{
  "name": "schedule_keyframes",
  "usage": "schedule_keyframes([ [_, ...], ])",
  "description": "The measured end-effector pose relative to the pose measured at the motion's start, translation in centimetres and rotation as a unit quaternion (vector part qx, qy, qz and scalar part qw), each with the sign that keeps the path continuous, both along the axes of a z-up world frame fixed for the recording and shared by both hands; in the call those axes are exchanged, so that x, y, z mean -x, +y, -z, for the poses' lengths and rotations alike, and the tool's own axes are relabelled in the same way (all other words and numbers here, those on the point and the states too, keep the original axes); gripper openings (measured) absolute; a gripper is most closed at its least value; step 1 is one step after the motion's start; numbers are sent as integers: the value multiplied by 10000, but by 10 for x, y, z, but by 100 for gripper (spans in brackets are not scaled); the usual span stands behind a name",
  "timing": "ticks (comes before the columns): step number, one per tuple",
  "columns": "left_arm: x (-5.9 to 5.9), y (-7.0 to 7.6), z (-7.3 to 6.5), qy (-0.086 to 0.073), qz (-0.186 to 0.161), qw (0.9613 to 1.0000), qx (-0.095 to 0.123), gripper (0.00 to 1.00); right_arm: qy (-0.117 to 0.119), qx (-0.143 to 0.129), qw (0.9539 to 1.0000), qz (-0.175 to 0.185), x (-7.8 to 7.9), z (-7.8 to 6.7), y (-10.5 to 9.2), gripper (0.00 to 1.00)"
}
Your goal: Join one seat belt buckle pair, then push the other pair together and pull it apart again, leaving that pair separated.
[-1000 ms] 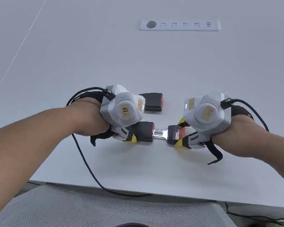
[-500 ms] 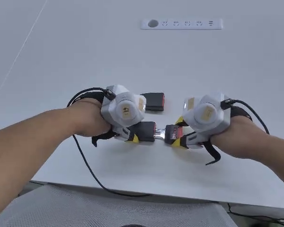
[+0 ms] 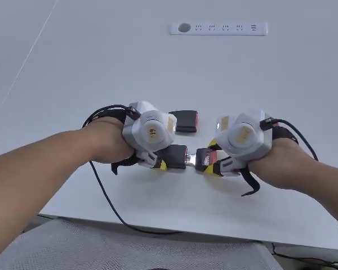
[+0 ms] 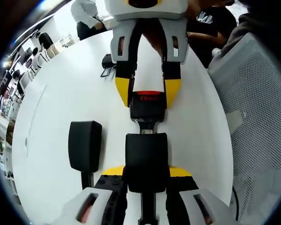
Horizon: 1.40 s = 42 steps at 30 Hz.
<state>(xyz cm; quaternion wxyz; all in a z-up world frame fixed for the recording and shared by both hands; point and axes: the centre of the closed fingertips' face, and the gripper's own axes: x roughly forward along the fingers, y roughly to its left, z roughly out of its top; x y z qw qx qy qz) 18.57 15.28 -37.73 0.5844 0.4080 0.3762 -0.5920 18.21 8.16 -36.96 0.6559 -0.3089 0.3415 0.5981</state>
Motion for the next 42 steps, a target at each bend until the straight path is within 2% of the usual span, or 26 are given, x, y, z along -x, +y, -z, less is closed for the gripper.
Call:
schedule_keyframes([
  [5, 0, 0, 0, -13, 16, 10000, -1, 31, 8, -53, 10000, 28, 2, 0, 10, 30],
  [12, -1, 0, 0, -7, 34, 10000, -7, 31, -4, -45, 10000, 76, 2, 0, 13, 30],
  [13, -3, 1, -1, -51, 43, 10000, -35, 31, -10, -69, 9999, 73, 1, 0, 15, 30],
  [16, -1, 0, -1, -24, 46, 10000, 5, 31, 1, -41, 9999, 102, 0, 1, 9, 30],
  [28, 1, 2, 0, -43, 79, 10000, 18, 31, -31, 26, 10000, 70, 0, 1, 10, 30],
  [29, 1, 3, 0, 0, -40, 10000, 15, 31, -36, 43, 10000, 82, 1, 2, 9, 30],
  [33, 2, 3, 0, -40, 17, 10000, -43, 31, -53, 35, 10000, 52, 0, 2, 8, 30],
  [36, 1, 4, 0, -50, -14, 10000, 16, 30, -56, 58, 9999, 61, 0, 2, 8, 30],
  [37, 1, 5, 0, -21, -98, 9999, 29, 30, -56, 55, 9999, 66, 1, 1, 8, 30],
  [42, 1, 3, -1, 17, -75, 10000, 50, 31, -73, 73, 9999, 40, 0, 0, 8, 30],
])
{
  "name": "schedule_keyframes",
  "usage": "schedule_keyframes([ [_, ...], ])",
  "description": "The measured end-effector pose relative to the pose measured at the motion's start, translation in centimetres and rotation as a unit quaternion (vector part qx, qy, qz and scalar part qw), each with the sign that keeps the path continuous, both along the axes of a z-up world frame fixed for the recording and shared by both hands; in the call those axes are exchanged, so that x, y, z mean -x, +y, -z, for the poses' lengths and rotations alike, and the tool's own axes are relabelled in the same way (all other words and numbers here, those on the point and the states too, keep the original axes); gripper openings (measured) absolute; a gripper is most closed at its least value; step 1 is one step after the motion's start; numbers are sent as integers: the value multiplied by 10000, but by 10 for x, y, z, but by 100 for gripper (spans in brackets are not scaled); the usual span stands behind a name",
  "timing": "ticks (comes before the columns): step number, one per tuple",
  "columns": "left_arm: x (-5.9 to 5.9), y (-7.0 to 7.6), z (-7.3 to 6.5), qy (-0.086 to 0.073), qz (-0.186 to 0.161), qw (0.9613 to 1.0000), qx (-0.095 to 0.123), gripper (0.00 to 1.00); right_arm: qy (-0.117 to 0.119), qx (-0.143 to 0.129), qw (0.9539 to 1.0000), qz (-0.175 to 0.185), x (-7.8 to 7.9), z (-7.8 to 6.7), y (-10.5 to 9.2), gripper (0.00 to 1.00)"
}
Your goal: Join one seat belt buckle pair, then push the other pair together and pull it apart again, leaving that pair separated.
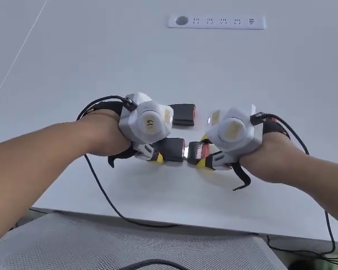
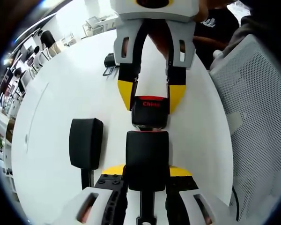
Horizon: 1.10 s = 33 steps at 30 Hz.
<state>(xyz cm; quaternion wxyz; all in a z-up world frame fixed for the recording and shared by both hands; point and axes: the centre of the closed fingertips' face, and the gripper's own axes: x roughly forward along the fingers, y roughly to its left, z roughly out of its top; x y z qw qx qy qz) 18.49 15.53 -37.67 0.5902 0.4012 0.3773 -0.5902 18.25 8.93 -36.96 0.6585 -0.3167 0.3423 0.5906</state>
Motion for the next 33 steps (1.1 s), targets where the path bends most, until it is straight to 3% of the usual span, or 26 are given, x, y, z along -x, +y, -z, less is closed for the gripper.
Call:
schedule_keyframes([
  [17, 0, -2, -1, 2, 99, 9999, -78, 31, 34, 7, 10000, -17, 1, 0, -1, 31],
  [24, -2, -2, 0, 9, -15, 10000, -87, 33, 54, -34, 10000, 32, -1, 0, 0, 33],
  [29, 0, -4, 0, -4, 74, 9998, -189, 33, 63, -51, 10000, 58, 1, 1, 0, 34],
  [33, 0, -3, 1, 71, -100, 9997, -232, 34, 107, -69, 9999, 98, 1, 2, -1, 35],
])
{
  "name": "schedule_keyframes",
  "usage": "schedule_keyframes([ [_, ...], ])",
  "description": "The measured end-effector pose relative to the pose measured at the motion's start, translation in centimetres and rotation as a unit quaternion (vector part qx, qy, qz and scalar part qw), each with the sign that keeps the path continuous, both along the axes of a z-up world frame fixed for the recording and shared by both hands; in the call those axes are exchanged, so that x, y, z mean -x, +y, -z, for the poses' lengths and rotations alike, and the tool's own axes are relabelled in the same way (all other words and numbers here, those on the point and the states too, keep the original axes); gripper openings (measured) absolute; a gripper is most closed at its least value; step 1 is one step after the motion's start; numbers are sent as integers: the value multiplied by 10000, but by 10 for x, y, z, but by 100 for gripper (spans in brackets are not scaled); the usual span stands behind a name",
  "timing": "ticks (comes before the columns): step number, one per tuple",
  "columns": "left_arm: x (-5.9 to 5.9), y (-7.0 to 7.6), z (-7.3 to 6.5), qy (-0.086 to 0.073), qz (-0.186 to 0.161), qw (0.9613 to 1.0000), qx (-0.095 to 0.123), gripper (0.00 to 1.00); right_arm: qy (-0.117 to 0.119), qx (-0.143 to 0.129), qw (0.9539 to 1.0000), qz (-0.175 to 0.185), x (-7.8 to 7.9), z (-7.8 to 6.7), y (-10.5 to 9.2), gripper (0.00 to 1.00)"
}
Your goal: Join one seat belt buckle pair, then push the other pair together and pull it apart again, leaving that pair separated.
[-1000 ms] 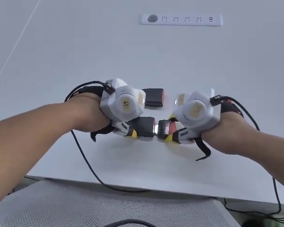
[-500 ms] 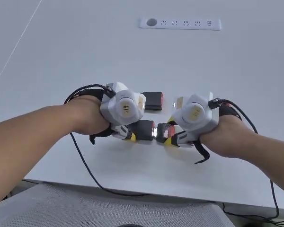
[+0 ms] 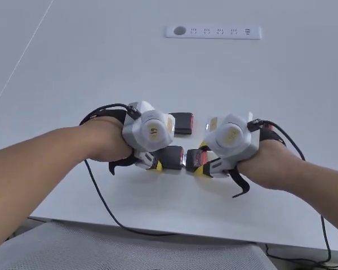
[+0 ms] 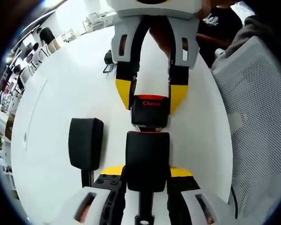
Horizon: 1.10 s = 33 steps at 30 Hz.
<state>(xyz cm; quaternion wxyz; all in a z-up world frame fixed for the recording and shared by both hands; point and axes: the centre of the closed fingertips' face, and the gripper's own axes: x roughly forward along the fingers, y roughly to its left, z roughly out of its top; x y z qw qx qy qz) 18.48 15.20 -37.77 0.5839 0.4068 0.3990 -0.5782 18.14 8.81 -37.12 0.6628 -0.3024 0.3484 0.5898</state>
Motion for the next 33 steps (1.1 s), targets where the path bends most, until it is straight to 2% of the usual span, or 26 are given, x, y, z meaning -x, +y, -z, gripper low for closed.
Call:
schedule_keyframes([
  [2, 0, 0, 0, -4, 13, 10000, -14, 35, -14, 9, 10000, -21, 1, 0, 0, 35],
  [4, 1, -1, -2, -77, 67, 9999, -17, 37, -62, -5, 10000, 4, -1, -4, 0, 36],
  [7, -1, 0, -10, -255, 149, 9995, -63, 38, -74, -51, 10000, 23, -1, -12, -1, 36],
  [12, -1, -4, -24, -264, 142, 9995, 119, 38, -193, -172, 9997, -4, -4, -36, -5, 36],
  [14, -3, -4, -26, -277, 189, 9993, 156, 38, -257, -200, 9995, 18, -8, -41, -8, 36],
  [16, -10, -3, -29, -373, 201, 9990, 119, 38, -286, -177, 9994, 33, -13, -44, -13, 36],
  [18, -15, -5, -32, -356, 147, 9991, 157, 41, -330, -160, 9993, 86, -19, -46, -21, 36],
  [20, -21, -6, -36, -392, 94, 9990, 194, 40, -354, -147, 9992, 138, -24, -47, -27, 36],
  [22, -24, -10, -39, -327, -12, 9990, 303, 40, -379, -150, 9989, 212, -29, -49, -35, 36],
  [24, -30, -12, -42, -360, -23, 9988, 321, 40, -417, -132, 9987, 265, -35, -50, -42, 36],
  [33, -68, -22, -48, -619, -84, 9975, 341, 43, -512, 80, 9975, 470, -62, -47, -85, 36],
])
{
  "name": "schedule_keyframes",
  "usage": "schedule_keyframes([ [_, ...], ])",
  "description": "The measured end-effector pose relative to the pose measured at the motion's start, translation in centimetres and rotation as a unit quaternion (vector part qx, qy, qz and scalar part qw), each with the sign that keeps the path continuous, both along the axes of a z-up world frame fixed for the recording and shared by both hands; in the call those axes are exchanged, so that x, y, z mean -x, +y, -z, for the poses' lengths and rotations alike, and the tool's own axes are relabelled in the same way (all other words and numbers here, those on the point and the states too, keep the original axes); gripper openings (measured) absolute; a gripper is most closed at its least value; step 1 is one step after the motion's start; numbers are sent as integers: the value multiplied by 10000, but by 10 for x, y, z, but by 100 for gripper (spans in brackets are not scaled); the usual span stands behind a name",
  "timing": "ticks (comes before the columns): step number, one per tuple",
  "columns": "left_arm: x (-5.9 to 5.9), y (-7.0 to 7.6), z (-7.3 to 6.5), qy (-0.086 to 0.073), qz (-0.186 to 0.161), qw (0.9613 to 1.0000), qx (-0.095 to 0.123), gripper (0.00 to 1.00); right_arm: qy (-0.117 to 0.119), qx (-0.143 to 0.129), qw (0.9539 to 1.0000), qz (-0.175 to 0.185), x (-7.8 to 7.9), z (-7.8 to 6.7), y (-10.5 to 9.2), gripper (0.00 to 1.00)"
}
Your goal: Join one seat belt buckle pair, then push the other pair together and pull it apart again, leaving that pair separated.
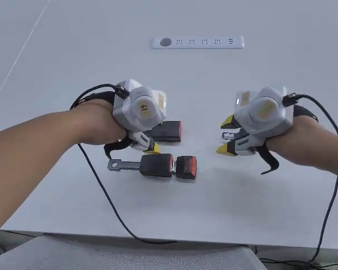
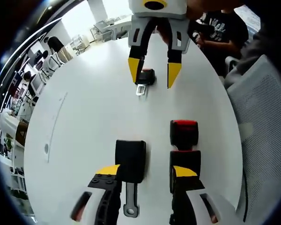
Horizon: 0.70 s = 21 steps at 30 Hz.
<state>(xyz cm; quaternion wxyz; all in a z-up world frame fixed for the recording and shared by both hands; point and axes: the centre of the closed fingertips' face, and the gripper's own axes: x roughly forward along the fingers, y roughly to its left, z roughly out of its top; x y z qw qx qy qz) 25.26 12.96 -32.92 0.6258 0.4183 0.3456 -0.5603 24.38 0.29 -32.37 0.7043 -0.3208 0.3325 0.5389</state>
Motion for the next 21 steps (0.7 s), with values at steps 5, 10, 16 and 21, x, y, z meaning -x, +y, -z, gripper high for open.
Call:
schedule_keyframes([
  [5, -15, -5, -2, -24, -56, 9999, 110, 43, -8, 78, 9998, 161, -9, -1, -22, 38],
  [10, -19, -2, 4, 7, 112, 9999, -30, 46, 35, 248, 9995, 173, -10, 3, -43, 40],
  [16, -24, 4, 13, 87, 141, 9996, -242, 45, 212, 425, 9988, 127, -12, 7, -63, 41],
  [21, -24, 4, 21, 195, 154, 9993, -272, 43, 292, 497, 9983, 100, -12, 15, -66, 41],
])
